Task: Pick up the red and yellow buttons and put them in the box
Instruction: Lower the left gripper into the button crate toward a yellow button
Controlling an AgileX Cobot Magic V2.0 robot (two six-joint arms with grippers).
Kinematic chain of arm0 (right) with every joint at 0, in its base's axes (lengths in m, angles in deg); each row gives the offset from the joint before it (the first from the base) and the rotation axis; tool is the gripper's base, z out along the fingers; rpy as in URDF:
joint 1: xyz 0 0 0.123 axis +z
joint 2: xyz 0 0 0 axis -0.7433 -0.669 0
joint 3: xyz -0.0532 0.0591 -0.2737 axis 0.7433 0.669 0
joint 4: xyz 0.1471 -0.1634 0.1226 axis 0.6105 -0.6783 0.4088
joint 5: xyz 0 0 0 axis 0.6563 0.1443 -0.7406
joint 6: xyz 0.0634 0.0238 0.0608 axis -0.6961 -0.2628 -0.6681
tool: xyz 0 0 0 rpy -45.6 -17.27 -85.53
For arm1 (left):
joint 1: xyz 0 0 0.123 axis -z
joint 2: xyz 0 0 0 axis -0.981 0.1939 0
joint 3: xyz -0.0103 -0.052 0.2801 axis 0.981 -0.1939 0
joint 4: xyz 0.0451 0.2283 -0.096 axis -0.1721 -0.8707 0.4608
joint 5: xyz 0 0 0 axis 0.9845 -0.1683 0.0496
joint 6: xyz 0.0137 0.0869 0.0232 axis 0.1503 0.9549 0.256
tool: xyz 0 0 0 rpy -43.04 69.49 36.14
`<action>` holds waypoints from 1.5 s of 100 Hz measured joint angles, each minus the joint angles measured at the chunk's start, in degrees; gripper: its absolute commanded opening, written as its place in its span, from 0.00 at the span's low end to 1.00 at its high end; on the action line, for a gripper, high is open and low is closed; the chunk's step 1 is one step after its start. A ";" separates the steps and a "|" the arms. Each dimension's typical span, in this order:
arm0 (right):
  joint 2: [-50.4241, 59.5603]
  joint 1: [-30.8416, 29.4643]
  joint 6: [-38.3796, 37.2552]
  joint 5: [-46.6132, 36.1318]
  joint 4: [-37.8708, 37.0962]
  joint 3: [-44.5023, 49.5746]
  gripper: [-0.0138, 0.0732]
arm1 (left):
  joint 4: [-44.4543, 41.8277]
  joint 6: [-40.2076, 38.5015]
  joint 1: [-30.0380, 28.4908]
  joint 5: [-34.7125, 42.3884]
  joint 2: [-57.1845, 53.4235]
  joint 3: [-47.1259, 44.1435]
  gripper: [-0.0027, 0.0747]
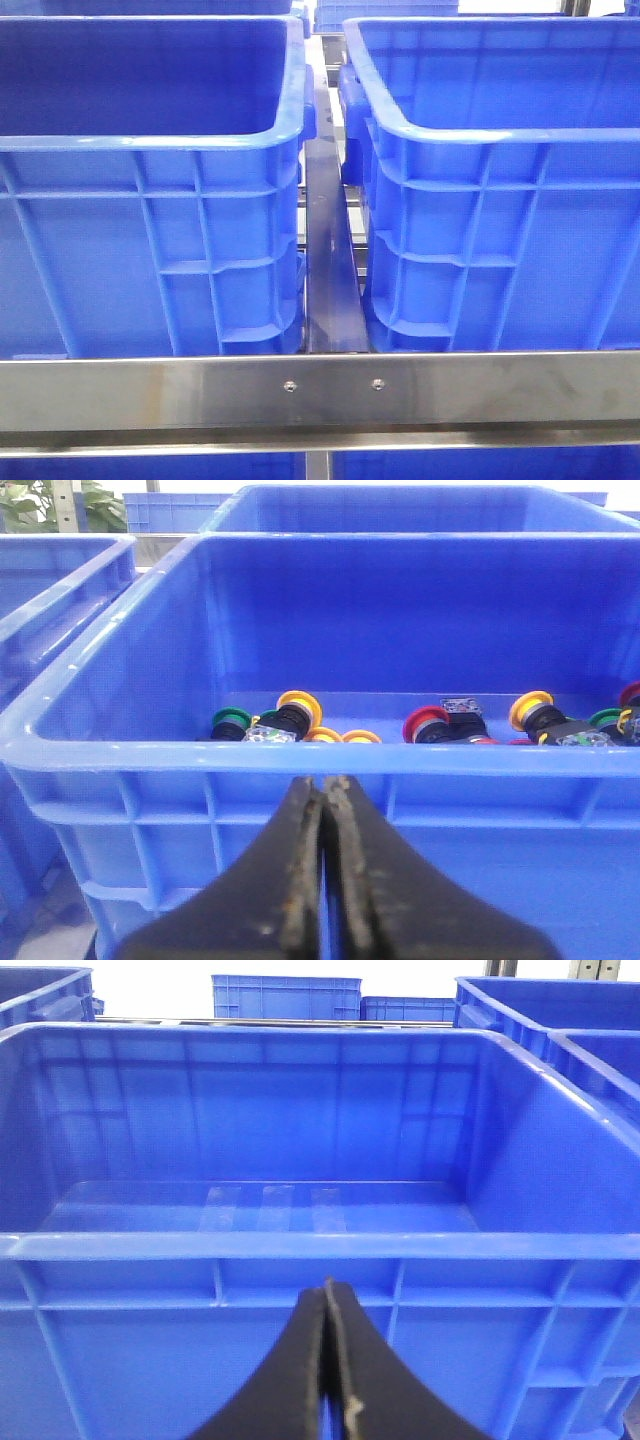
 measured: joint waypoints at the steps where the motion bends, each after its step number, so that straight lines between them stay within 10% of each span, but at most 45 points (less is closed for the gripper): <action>1: 0.00 0.00 0.00 0.00 0.00 0.00 0.08 | 0.00 0.00 0.00 0.00 0.00 0.00 0.01; 64: 0.00 0.00 0.00 0.00 0.00 0.00 0.08 | 0.00 0.00 0.00 -0.68 0.00 0.33 0.01; 109: 0.00 0.00 0.00 0.00 0.00 0.00 0.08 | -0.13 0.00 0.00 -21.07 12.27 21.36 0.02; 150: 0.00 0.00 0.00 0.00 0.00 0.00 0.08 | -0.25 0.00 0.00 -31.04 43.76 42.18 0.85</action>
